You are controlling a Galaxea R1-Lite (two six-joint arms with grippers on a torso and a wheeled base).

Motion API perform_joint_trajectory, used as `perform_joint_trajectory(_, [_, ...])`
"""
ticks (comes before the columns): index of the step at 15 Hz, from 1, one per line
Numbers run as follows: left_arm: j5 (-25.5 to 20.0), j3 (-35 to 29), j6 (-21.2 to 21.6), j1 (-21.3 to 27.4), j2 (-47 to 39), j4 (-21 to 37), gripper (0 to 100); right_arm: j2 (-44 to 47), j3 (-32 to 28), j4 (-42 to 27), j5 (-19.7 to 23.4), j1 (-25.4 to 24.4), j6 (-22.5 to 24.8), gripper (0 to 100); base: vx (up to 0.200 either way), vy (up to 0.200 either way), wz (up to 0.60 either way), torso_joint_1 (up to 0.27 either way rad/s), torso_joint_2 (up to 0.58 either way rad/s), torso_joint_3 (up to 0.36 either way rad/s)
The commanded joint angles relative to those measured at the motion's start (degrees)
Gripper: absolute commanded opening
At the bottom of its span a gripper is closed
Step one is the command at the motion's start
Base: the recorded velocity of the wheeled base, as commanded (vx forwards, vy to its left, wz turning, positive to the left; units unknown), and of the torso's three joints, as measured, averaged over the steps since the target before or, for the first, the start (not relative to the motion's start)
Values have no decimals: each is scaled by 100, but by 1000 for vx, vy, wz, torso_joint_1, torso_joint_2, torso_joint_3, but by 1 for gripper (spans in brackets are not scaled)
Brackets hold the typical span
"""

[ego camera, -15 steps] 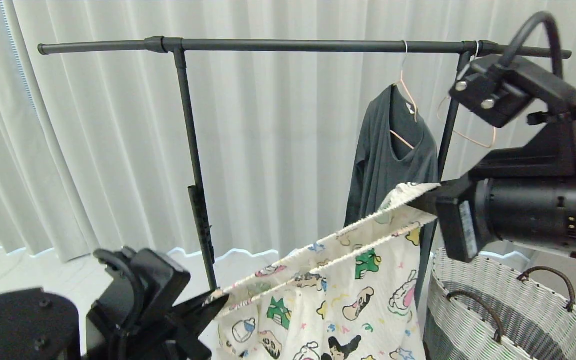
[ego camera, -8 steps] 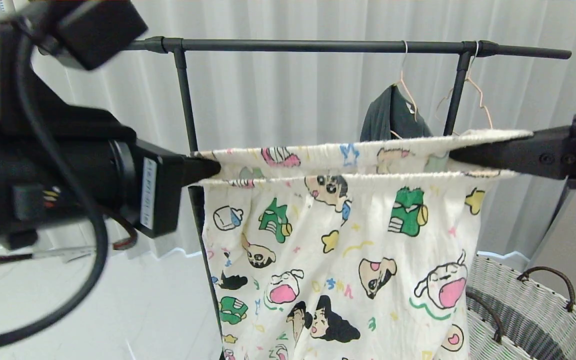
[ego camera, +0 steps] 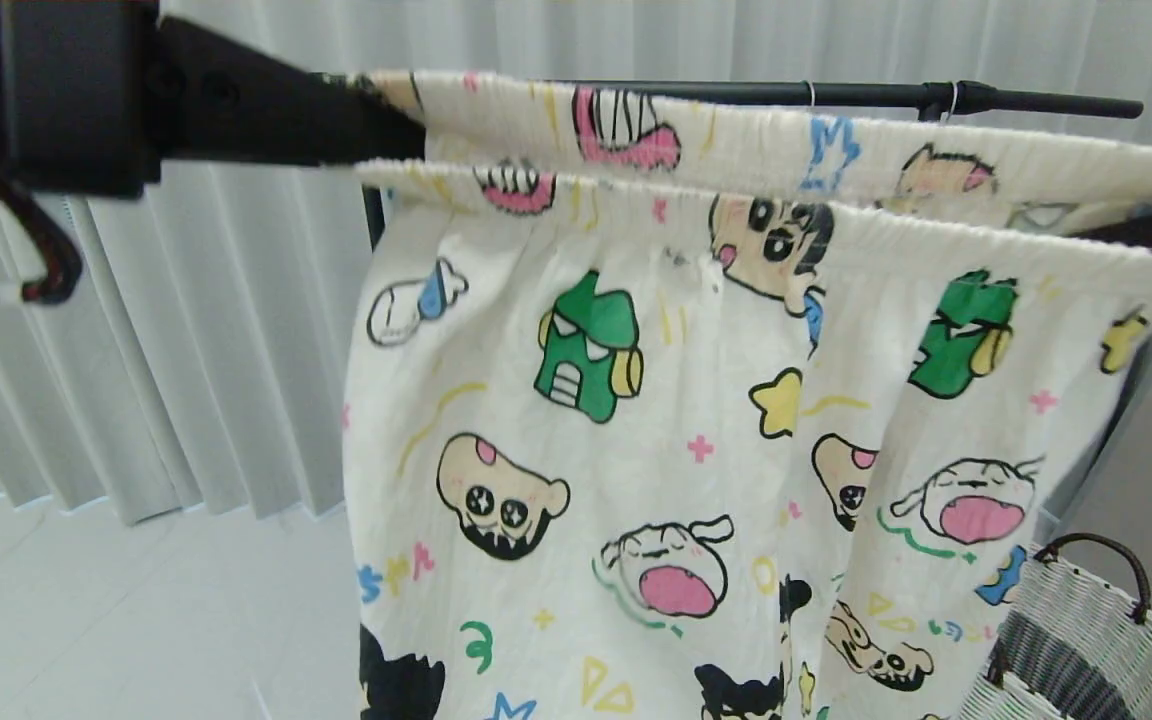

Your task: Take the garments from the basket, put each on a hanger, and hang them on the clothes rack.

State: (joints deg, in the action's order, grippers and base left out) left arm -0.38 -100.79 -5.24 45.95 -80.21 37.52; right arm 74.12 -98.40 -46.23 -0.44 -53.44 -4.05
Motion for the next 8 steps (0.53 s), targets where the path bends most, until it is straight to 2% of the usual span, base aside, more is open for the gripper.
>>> perform_joint_trajectory(1, [3,-28,-12,37,-205,-360,0,-249,-452,-510,756,-8,0,0,0,0,0,0,0,0])
perform_joint_trajectory(3, [47,24,-12,99,-319,-817,0,-275,-434,-501,1468,-175,0,0,0,0,0,0,0,0])
perform_joint_trajectory(4, [134,33,-12,195,-363,-905,0,-249,-434,-466,1846,-412,0,0,0,0,0,0,0,0])
perform_joint_trajectory(8, [222,112,-12,292,-337,-905,0,-99,-434,-150,1890,-597,0,0,0,0,0,0,0,0])
